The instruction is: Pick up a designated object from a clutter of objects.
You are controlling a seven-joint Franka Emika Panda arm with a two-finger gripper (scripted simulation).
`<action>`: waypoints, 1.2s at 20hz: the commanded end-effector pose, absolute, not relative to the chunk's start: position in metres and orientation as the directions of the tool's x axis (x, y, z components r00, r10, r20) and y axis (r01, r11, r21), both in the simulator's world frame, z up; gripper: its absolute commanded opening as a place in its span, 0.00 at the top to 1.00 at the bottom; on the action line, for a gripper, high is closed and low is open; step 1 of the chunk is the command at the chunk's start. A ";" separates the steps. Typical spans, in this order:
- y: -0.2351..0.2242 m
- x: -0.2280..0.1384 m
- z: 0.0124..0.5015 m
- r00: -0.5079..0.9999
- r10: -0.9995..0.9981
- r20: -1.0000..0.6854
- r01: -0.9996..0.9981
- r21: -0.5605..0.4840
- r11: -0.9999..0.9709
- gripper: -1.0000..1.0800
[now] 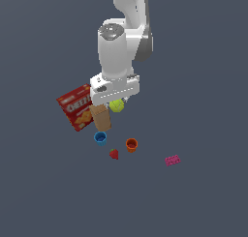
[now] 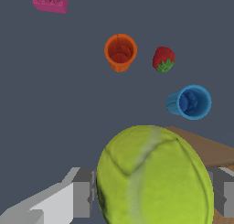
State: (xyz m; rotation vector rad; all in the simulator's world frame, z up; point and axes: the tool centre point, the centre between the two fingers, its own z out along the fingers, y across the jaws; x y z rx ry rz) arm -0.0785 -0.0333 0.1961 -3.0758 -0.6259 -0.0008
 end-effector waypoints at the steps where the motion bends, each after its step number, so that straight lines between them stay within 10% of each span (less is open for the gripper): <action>1: -0.044 -0.081 0.220 0.920 0.391 0.002 0.391 -0.003 -0.920 1.00; 24: -0.126 -0.090 0.385 0.921 0.391 0.000 0.391 0.000 -0.921 1.00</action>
